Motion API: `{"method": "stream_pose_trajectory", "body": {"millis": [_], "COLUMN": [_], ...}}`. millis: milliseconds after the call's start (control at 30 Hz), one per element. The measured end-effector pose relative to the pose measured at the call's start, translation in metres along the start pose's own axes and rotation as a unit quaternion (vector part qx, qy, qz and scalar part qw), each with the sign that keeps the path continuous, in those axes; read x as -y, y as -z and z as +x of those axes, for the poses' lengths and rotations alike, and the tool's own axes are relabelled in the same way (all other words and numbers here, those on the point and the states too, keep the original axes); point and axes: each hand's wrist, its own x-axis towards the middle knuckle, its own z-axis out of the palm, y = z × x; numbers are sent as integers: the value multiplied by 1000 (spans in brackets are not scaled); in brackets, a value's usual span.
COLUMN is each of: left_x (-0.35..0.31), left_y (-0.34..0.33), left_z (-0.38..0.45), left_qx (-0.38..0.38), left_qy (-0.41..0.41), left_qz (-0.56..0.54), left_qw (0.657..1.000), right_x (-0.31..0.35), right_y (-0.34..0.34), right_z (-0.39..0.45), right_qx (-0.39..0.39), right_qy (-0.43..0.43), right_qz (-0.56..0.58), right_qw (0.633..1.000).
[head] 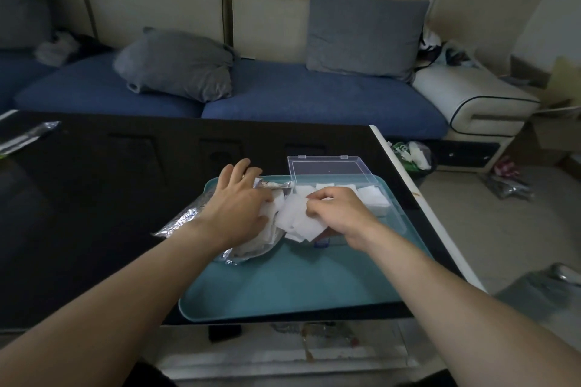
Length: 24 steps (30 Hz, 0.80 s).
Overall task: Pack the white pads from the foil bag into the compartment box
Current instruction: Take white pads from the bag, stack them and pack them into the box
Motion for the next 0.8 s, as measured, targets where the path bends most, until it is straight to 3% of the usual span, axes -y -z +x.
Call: {"method": "stream_pose_trajectory", "body": {"millis": [200, 300, 367, 433, 533, 600, 733, 800], "left_x": [-13, -23, -33, -40, -45, -46, -46, -47], "left_y": [0, 8, 22, 35, 44, 41, 34, 35], "left_z": [2, 5, 6, 6, 6, 5, 7, 8], "left_qx": [-139, -229, -251, -200, -67, -34, -59, -41], "left_qy": [-31, 21, 107, 189, 209, 197, 200, 196], "left_qz": [-146, -272, -364, -480, -606, -631, -650, -684], "left_qw": [979, 934, 891, 833, 765, 750, 731, 702], "right_x": [4, 5, 5, 5, 4, 4, 4, 5], "right_y": [30, 38, 42, 46, 47, 47, 47, 46], "right_z": [2, 3, 3, 2, 1, 1, -2, -3], "right_qx": [-59, -54, -9, 39, 80, 82, 63, 56], "right_qy": [55, 68, 78, 91, 114, 126, 144, 148], "right_qz": [21, 111, 130, 154, 182, 184, 171, 178], "right_qw": [997, 990, 988, 983, 973, 971, 973, 971]}}
